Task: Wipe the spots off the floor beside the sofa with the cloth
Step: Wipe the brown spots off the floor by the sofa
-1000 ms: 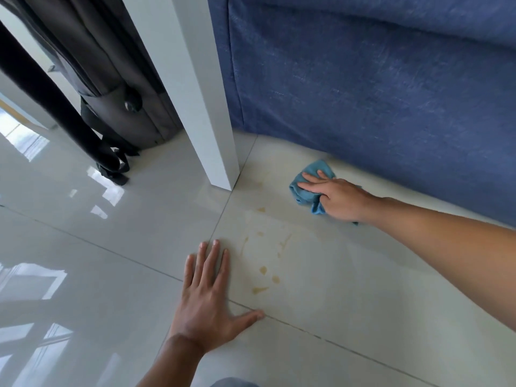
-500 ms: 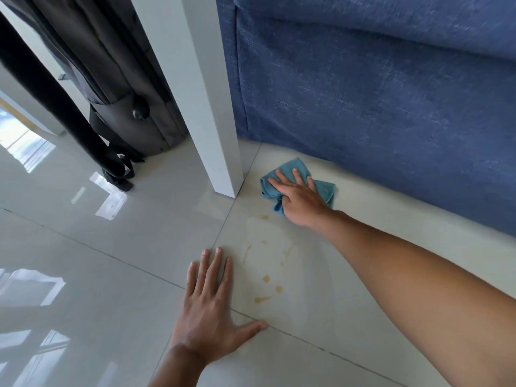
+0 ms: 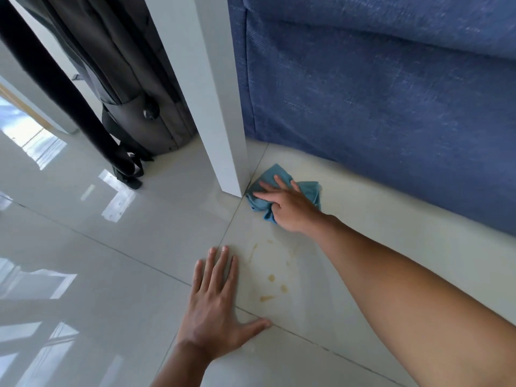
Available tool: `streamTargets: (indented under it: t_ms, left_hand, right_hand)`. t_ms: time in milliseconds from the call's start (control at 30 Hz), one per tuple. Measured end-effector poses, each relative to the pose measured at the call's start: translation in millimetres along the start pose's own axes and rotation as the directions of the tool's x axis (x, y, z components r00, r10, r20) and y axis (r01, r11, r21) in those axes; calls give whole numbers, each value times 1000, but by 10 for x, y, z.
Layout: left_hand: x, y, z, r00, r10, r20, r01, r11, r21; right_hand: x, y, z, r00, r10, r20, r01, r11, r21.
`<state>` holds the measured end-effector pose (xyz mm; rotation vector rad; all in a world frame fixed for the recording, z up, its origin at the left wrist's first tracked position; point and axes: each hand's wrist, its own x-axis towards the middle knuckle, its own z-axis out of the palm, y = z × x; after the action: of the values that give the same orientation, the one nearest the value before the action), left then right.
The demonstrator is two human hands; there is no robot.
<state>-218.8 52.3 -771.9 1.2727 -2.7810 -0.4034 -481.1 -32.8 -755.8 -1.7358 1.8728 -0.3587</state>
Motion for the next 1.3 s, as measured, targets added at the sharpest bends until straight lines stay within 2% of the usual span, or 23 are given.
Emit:
streamTargets:
  t_ms: [67, 167, 400, 533, 700, 867, 1000, 1100, 1200, 1300]
  left_hand:
    - [6, 4, -10, 1000, -1, 7, 1, 1000, 2]
    - [-6, 9, -18, 1000, -4, 10, 4, 1000, -3]
    - [-11, 22, -31, 1000, -1, 13, 1, 1000, -4]
    - [-9, 16, -36, 999, -6, 33, 6, 1000, -2]
    - [-9, 8, -31, 999, -13, 39, 13, 1000, -6]
    - [-13, 17, -39, 999, -9, 48, 9, 1000, -4]
    - [-14, 11, -48, 999, -17, 44, 18, 1000, -15]
    - [-15, 5, -51, 999, -17, 37, 18, 1000, -21]
    - [-23, 9, -51, 999, -19, 38, 20, 1000, -17]
    - [-17, 17, -45, 999, -20, 33, 20, 1000, -13]
  right_hand:
    - [-152, 80, 10, 997, -75, 14, 74, 997, 16]
    - [-445, 285, -21, 997, -66, -27, 67, 996, 51]
    - [-1309, 561, 33, 974, 107, -199, -87, 991, 104]
    - [-1274, 513, 86, 945, 211, -248, -174, 971, 163]
    - [-781, 271, 43, 962, 234, -142, -226, 972, 71]
    - [-418, 39, 3, 984, 180, 5, -180, 982, 55]
    - [-532, 78, 90, 998, 67, -3, -66, 995, 71]
    - [-808, 212, 155, 994, 63, -90, -52, 992, 111]
    - [-1123, 264, 254, 936, 214, -278, -174, 971, 162]
    - [-1321, 262, 349, 891, 321, -321, -262, 941, 215]
